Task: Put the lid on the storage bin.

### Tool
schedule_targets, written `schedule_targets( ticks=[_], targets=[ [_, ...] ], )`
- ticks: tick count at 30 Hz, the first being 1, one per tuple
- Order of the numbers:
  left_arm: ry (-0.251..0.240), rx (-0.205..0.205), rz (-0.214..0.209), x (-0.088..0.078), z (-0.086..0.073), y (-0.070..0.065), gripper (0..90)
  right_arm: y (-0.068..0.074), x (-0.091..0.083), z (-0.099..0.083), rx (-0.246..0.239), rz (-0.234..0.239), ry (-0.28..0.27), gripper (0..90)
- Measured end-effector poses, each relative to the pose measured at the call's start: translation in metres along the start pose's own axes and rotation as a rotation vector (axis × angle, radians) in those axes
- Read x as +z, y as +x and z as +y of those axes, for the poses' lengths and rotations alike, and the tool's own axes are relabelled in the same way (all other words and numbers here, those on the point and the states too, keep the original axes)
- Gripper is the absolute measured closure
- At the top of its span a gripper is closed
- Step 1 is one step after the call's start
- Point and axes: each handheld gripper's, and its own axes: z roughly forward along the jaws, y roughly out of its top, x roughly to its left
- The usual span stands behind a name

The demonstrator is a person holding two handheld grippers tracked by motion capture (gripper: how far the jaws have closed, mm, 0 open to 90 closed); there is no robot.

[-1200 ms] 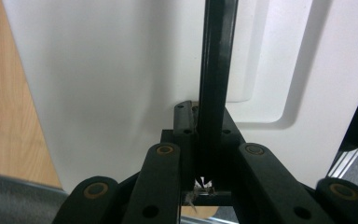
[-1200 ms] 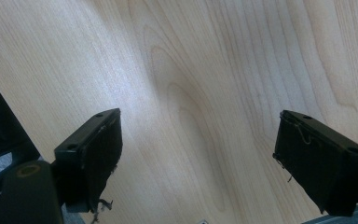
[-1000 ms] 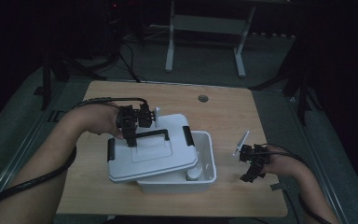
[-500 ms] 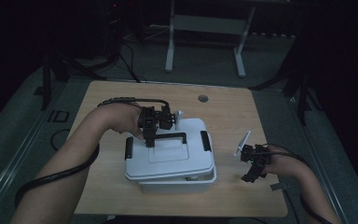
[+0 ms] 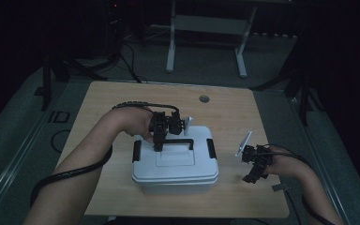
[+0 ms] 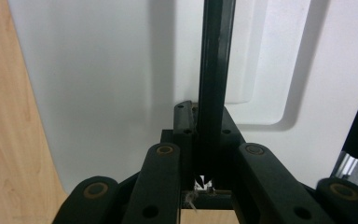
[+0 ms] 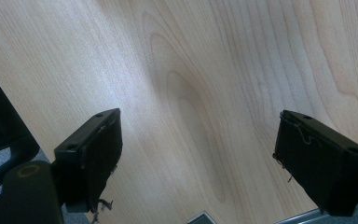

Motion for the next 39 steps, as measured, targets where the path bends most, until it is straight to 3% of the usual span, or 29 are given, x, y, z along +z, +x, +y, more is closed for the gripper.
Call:
schedule_targets(
  ticks=[10,22,23,25,26,27,28,29,30,31,33,37,38,39],
  targets=[
    [0.014,0.025,-0.011,0.012,0.01,0.004,83.6,0.0,0.001,0.001,-0.005,0.0,0.004,14.7],
    [0.012,0.009,-0.035,0.021,0.01,0.008,83.0,0.0,0.005,0.003,-0.002,0.008,0.012,14.7],
    [0.005,0.003,-0.018,0.02,0.009,0.008,79.9,0.0,0.005,0.003,-0.005,0.009,0.011,14.7],
    [-0.016,-0.023,-0.016,0.018,0.005,0.011,65.0,0.001,0.004,0.004,-0.008,0.008,0.011,14.7],
    [-0.056,-0.054,-0.007,0.014,0.0,0.014,50.0,0.001,0.003,0.005,-0.009,0.008,0.009,14.7],
    [-0.056,-0.054,-0.007,0.014,0.0,0.014,42.2,0.001,0.003,0.005,-0.009,0.008,0.009,14.7],
    [-0.076,-0.088,0.015,0.013,-0.003,0.016,42.2,0.0,0.003,0.005,-0.01,0.005,0.007,14.7],
    [-0.081,-0.093,0.032,0.013,-0.005,0.017,30.2,0.0,0.003,0.005,-0.008,0.005,0.006,14.7],
    [-0.089,-0.098,0.054,0.013,-0.008,0.017,12.8,0.0,0.002,0.005,-0.007,0.003,0.005,14.7],
    [-0.089,-0.106,0.075,0.014,-0.011,0.018,12.8,0.0,0.002,0.005,-0.007,0.003,0.005,14.7],
    [-0.114,-0.122,0.062,0.015,-0.017,0.02,1.1,0.0,0.001,0.005,-0.006,0.002,0.0,14.7],
    [-0.172,-0.133,0.061,0.016,-0.029,0.02,1.0,-0.001,0.0,0.004,0.001,-0.001,-0.008,14.7],
    [-0.207,-0.142,0.062,0.017,-0.036,0.02,1.0,-0.002,0.0,0.003,0.005,-0.002,-0.01,14.7],
    [-0.207,-0.142,0.062,0.017,-0.036,0.02,1.0,-0.002,0.0,0.003,0.005,-0.002,-0.01,14.7]
  ],
)
